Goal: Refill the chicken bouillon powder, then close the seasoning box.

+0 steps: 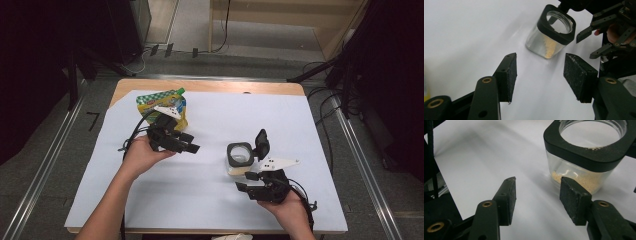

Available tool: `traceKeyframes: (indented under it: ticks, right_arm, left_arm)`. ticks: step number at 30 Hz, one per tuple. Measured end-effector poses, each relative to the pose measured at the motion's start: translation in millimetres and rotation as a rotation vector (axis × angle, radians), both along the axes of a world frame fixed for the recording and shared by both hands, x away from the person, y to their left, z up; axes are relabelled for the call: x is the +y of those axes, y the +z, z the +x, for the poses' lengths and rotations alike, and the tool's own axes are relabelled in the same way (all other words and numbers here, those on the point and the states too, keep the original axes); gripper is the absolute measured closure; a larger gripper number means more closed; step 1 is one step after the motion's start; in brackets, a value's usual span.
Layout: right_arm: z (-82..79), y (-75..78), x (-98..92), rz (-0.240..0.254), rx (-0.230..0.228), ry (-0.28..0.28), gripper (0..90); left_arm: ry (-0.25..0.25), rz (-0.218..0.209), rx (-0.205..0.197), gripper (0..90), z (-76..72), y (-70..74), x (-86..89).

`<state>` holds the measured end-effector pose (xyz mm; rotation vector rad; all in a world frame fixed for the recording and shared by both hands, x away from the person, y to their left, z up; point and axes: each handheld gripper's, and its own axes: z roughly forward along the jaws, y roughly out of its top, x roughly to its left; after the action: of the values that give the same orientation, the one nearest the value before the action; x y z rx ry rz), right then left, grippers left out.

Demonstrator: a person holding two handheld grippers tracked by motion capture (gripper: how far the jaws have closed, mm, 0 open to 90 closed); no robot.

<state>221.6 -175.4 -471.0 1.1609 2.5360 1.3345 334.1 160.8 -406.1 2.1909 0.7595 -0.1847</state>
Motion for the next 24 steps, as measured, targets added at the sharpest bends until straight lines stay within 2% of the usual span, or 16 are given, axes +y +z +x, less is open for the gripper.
traceKeyframes:
  ticks: [4,11,13,16,24]
  right_arm:
    - [0.7,0.4,2.0,0.002,-0.005,0.012,48.9]
    - [1.1,0.2,5.1,-0.004,-0.01,0.031,49.3]
    - [1.5,0.1,5.9,-0.006,-0.013,0.035,49.2]
    - [1.5,0.2,7.7,-0.004,-0.008,0.04,49.3]
    - [0.5,2.2,8.4,0.016,-0.001,0.049,51.3]
  left_arm:
    - [0.039,-0.002,0.003,45.1,2.3,-0.4,13.1]
    - [0.073,-0.002,0.001,46.4,4.0,-1.3,30.6]
    - [0.085,0.006,-0.005,46.5,4.1,-0.5,35.6]
    - [0.106,0.048,-0.016,46.5,4.1,0.7,45.2]
    - [0.173,0.041,-0.011,46.3,3.9,2.0,74.2]
